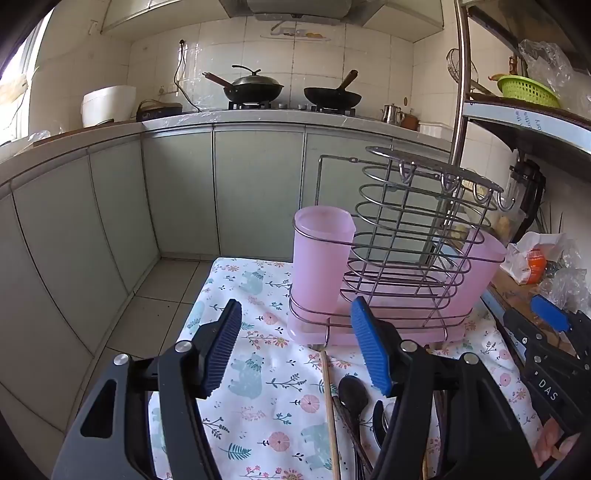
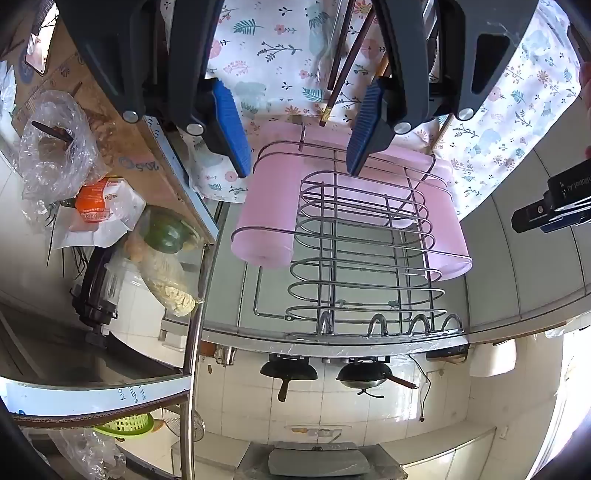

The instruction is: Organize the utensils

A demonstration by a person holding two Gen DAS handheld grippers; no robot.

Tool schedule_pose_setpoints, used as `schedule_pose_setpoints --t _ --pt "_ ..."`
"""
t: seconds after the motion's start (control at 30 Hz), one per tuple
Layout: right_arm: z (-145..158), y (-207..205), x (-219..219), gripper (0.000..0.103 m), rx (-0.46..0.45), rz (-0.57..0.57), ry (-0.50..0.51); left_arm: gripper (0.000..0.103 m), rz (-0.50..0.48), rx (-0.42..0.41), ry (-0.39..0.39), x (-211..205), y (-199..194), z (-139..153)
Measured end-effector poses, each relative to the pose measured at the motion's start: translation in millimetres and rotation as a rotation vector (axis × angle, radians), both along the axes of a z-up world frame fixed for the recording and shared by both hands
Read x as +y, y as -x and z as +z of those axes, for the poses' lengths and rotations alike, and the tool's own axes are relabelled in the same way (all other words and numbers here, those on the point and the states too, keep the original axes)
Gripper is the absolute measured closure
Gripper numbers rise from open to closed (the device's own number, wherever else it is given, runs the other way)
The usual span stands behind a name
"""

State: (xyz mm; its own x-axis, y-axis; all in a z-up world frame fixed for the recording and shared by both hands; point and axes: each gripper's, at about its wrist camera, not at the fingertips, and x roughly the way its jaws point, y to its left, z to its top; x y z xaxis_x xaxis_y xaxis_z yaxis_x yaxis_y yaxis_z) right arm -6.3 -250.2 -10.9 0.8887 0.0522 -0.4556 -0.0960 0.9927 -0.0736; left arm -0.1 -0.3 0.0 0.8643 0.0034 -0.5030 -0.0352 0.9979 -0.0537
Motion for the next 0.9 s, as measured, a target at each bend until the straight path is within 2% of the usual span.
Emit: schedule_pose_setpoints --t 0.9 --pt "2.2 -1.7 -0.5 0.05 0.002 0.0 -0.005 0.041 -0.001 0.011 -0.002 -1.4 -2.7 -2.5"
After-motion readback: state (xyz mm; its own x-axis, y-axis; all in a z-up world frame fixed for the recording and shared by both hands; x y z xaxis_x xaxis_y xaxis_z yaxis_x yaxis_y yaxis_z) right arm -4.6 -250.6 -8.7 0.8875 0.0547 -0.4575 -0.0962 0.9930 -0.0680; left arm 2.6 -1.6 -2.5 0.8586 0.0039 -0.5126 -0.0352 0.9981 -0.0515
